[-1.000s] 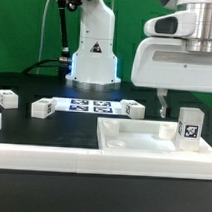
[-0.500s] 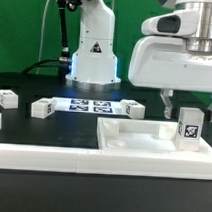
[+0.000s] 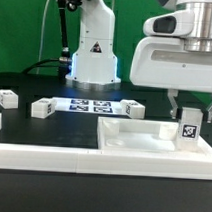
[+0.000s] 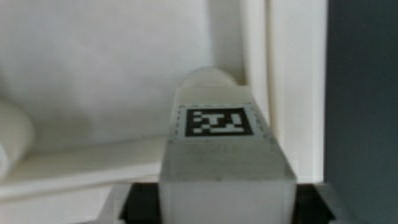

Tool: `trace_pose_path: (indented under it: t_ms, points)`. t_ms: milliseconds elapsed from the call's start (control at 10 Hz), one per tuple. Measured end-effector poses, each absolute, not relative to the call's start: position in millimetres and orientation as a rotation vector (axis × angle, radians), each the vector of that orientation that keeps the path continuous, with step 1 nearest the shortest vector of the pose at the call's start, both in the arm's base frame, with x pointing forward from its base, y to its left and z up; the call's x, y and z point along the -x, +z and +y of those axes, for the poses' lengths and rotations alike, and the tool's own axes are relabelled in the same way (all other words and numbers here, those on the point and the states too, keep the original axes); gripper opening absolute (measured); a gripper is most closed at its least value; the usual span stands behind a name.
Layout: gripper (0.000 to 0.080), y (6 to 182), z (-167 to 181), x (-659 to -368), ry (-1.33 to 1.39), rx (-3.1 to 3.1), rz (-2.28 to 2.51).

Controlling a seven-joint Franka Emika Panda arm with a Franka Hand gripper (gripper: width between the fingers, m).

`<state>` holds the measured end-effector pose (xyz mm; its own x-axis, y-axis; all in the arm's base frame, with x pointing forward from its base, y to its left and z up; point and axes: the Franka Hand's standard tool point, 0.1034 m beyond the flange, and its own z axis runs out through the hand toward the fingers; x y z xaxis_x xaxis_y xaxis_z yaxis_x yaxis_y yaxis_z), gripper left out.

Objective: Assemble one leg

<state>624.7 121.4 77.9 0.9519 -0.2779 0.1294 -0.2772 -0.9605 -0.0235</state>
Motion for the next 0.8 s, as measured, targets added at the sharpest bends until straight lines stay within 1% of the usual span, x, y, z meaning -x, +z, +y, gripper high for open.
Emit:
trace_pose_path:
  t_ms: [200, 400, 800]
  points:
    - [0.0291, 77.8, 118, -624, -0.246, 3.064, 0.643]
    - [0.0298, 77.9, 109, -623, -0.260, 3.017, 0.877]
    - [0.0308, 77.8, 90, -619, -0.281, 2.930, 1.189]
